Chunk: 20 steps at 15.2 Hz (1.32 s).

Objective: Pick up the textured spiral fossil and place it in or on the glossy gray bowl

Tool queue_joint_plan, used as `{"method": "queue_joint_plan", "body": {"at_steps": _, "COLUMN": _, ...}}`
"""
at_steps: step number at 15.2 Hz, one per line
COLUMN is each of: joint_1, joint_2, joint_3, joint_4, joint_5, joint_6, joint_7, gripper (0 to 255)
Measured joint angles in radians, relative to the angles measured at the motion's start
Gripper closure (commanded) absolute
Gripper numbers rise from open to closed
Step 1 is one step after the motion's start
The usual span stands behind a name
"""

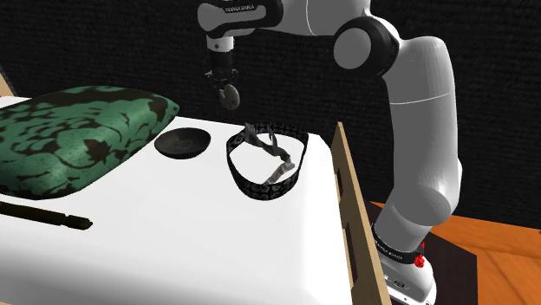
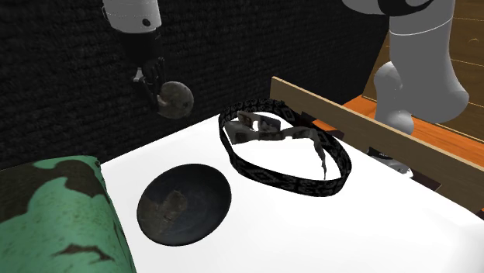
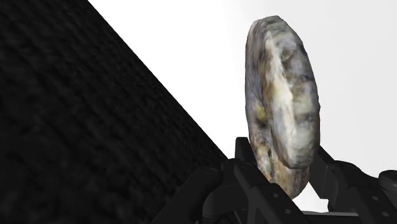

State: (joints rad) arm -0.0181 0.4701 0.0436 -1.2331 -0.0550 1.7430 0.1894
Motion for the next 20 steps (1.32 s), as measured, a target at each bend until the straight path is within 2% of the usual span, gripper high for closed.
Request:
{"method": "queue_joint_plan", "body": {"at_steps": 7, "joint_1": 0.009, "joint_2": 0.013, "joint_3": 0.002, "joint_4": 0.108, "joint_5": -0.001, "joint_6": -0.096, "joint_7": 0.006, "gripper": 255}}
{"method": "queue_joint_plan", "body": {"at_steps": 12, "joint_1": 0.078, "joint_2": -0.024, "joint_3": 0.025, "joint_4": 0.046, "joint_5": -0.013, "joint_6": -0.074, "joint_7": 0.098, "gripper": 255}}
{"method": "queue_joint_plan", "body": {"at_steps": 20, "joint_1": 0.199, "joint_2": -0.022, "joint_3": 0.066, "joint_4": 0.049, "joint_5": -0.036, "joint_6": -0.084, "joint_7": 0.256, "gripper": 255}}
